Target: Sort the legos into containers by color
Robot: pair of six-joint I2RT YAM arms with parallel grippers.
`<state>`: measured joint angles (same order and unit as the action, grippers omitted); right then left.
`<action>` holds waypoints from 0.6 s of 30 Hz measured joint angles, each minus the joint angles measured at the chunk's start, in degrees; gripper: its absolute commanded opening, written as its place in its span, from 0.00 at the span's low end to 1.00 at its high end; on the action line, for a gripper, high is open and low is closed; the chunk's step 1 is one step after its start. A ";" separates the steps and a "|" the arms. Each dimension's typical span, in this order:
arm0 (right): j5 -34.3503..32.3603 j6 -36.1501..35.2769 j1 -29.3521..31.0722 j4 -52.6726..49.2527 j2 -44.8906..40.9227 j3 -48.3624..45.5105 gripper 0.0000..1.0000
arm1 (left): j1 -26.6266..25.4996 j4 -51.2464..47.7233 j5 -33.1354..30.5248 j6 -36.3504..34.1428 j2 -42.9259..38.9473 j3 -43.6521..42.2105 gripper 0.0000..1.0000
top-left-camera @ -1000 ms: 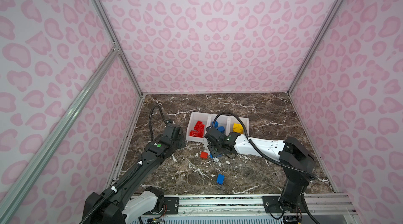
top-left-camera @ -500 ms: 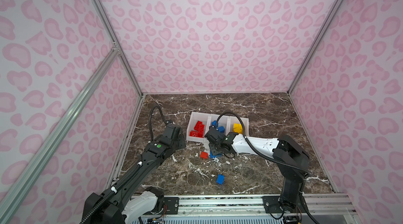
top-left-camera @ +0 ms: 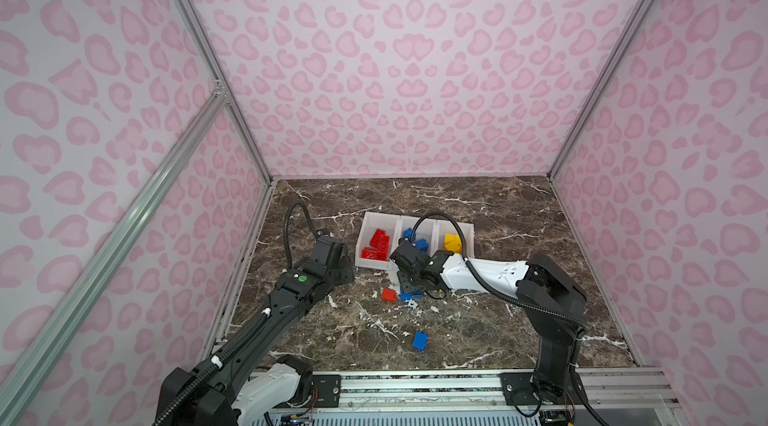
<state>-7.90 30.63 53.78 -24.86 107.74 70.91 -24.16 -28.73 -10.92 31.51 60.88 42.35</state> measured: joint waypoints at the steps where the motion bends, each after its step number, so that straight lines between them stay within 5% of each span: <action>1: -0.02 0.00 0.11 -0.22 -0.42 0.00 0.29 | 0.00 -0.02 0.02 0.04 0.00 -0.04 0.63; 10: -2.49 -2.95 -0.52 -3.37 -6.19 5.09 0.29 | 0.00 0.04 0.35 0.11 0.00 -0.22 0.62; 18: -3.34 -6.54 -6.73 -5.05 -2.36 11.04 0.30 | -0.02 0.13 1.88 0.37 -0.55 -1.05 0.62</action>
<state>-11.25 24.10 47.05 -29.91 105.38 81.95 -24.18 -28.60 -9.04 31.88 60.34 41.30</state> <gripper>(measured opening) 0.322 0.622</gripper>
